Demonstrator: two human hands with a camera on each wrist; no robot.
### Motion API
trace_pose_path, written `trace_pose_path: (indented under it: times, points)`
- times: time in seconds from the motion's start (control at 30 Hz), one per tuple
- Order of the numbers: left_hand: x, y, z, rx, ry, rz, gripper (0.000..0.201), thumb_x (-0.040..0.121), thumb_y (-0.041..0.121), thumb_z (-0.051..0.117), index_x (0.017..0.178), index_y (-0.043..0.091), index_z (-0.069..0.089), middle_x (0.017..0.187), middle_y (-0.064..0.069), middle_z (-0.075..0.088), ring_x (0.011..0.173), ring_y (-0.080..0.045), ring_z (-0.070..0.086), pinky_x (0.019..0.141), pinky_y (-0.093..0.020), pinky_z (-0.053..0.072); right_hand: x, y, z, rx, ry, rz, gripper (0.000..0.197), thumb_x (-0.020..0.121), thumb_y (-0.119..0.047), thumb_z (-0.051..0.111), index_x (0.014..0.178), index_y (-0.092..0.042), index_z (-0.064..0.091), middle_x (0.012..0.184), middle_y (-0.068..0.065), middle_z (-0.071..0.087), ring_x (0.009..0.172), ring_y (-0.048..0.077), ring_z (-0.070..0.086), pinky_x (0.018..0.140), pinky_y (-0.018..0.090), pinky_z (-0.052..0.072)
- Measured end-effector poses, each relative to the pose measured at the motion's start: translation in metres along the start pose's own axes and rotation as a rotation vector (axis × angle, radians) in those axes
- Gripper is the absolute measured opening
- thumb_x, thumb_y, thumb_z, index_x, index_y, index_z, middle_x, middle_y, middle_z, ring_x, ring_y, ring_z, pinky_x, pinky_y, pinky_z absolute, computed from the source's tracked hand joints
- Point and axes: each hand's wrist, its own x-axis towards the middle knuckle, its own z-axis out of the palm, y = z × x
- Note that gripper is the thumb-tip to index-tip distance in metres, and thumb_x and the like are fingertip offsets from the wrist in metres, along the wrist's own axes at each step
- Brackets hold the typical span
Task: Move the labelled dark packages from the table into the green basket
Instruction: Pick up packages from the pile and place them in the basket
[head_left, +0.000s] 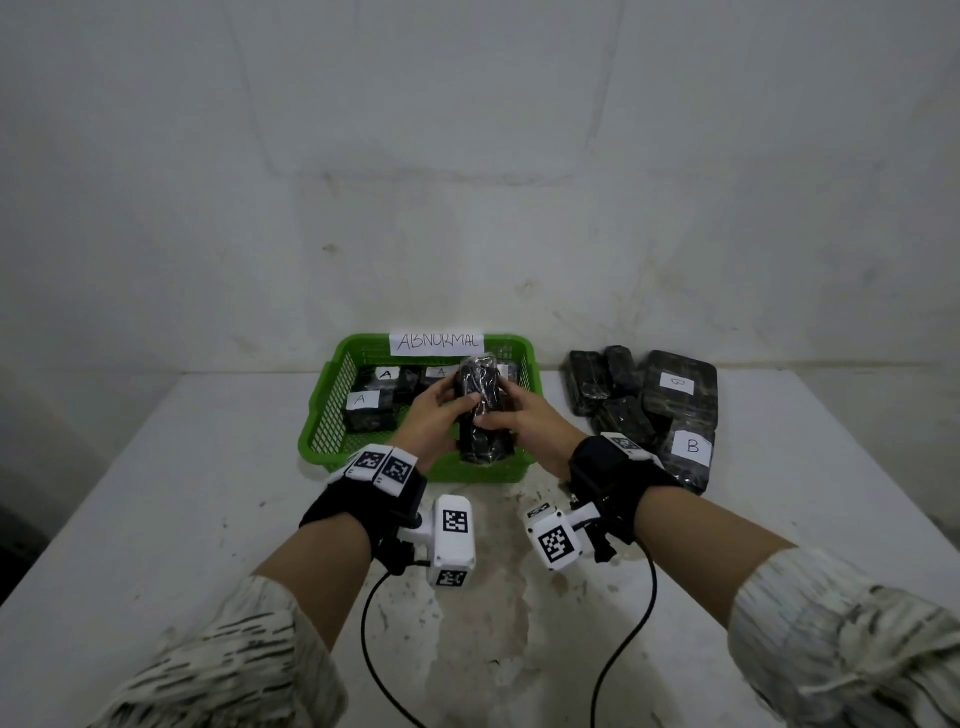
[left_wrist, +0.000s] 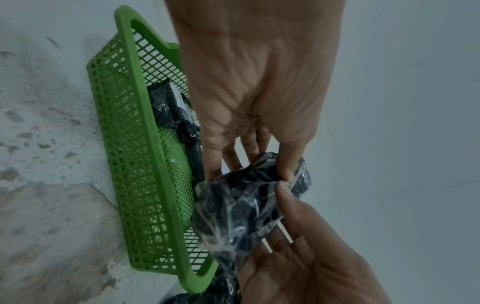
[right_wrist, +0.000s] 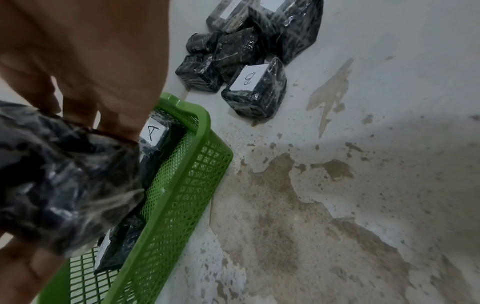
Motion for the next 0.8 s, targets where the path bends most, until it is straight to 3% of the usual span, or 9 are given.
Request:
trace_pose_path:
  times: [0.17,0.27,0.33,0.4,0.47,0.53,0.63,0.73,0.8]
  points:
    - [-0.0024,-0.0036,0.0002,0.046,-0.053,-0.017,0.054,0.088,0.002,0.058,0.139,0.012,0.042,0.134,-0.008,0.055,0.106,-0.023,0.059,0.086,-0.047,0.052,-0.0032,-0.0011,-0.0036,-0.023,0.009,-0.013,0.062,0.083,0.011,0.061,0.138,-0.011,0.044,0.108,0.001,0.063,0.094,0.015,0.062,0.08,0.022,0.053]
    - [-0.0011,-0.0043,0.001,0.055,-0.007,-0.006,0.049,0.089,0.001,0.057,0.135,0.012,0.044,0.132,-0.011,0.055,0.108,-0.025,0.059,0.076,-0.041,0.054,0.0007,0.0027,-0.0022,-0.045,-0.017,0.023,0.068,0.08,0.008,0.068,0.14,-0.009,0.042,0.112,0.003,0.065,0.105,0.021,0.061,0.09,0.031,0.053]
    - [0.0008,-0.0058,0.0005,0.042,0.044,-0.019,0.06,0.087,0.002,0.06,0.141,0.015,0.036,0.135,-0.016,0.052,0.118,-0.032,0.055,0.076,-0.045,0.053,0.0037,0.0051,-0.0007,-0.068,-0.049,0.065,0.085,0.074,0.005,0.075,0.147,-0.011,0.034,0.124,0.006,0.063,0.114,0.024,0.06,0.097,0.037,0.051]
    - [0.001,-0.0076,0.0,0.056,0.082,-0.022,0.069,0.086,0.001,0.061,0.144,0.018,0.027,0.134,-0.018,0.051,0.119,-0.035,0.053,0.077,-0.048,0.053,0.0044,0.0067,-0.0013,-0.09,-0.053,0.069,0.09,0.072,0.004,0.077,0.148,-0.011,0.032,0.129,0.007,0.06,0.116,0.024,0.059,0.098,0.037,0.051]
    - [0.0003,-0.0079,0.0005,0.085,0.104,0.006,0.064,0.086,-0.003,0.06,0.14,0.017,0.031,0.131,-0.02,0.051,0.12,-0.037,0.052,0.081,-0.048,0.051,0.005,0.0082,-0.0025,-0.106,-0.031,0.045,0.085,0.074,0.003,0.077,0.145,-0.014,0.035,0.126,0.006,0.06,0.114,0.023,0.059,0.093,0.032,0.052]
    - [0.0007,-0.0072,0.0005,0.134,0.126,0.038,0.057,0.086,-0.005,0.059,0.135,0.013,0.037,0.131,-0.021,0.049,0.122,-0.036,0.05,0.087,-0.048,0.049,0.0035,0.0082,-0.0021,-0.114,0.002,0.019,0.08,0.078,-0.008,0.077,0.143,-0.026,0.033,0.128,0.004,0.056,0.114,0.021,0.057,0.091,0.03,0.051]
    - [0.0016,-0.0068,-0.0028,0.174,0.118,0.049,0.055,0.085,-0.008,0.057,0.134,0.011,0.042,0.129,-0.022,0.051,0.123,-0.036,0.049,0.099,-0.049,0.044,0.0024,0.0073,-0.0004,-0.088,0.054,0.004,0.052,0.093,-0.027,0.061,0.141,-0.021,0.042,0.13,0.007,0.055,0.114,0.018,0.054,0.1,0.036,0.044]
    - [-0.0007,-0.0056,-0.0024,0.175,0.085,0.052,0.054,0.087,-0.01,0.053,0.134,0.013,0.042,0.129,-0.02,0.051,0.123,-0.033,0.048,0.089,-0.042,0.047,0.003,0.0055,-0.0009,0.003,0.138,0.036,0.036,0.101,-0.032,0.045,0.133,-0.016,0.045,0.131,0.007,0.053,0.116,0.021,0.051,0.106,0.044,0.04]
    - [-0.0019,-0.0051,-0.0021,0.16,0.051,0.04,0.053,0.088,-0.011,0.05,0.133,0.016,0.042,0.129,-0.017,0.05,0.123,-0.033,0.047,0.082,-0.045,0.05,0.0062,0.0056,-0.0026,0.02,0.162,0.06,0.033,0.1,-0.036,0.045,0.127,-0.017,0.046,0.135,0.008,0.051,0.121,0.026,0.051,0.108,0.052,0.038]
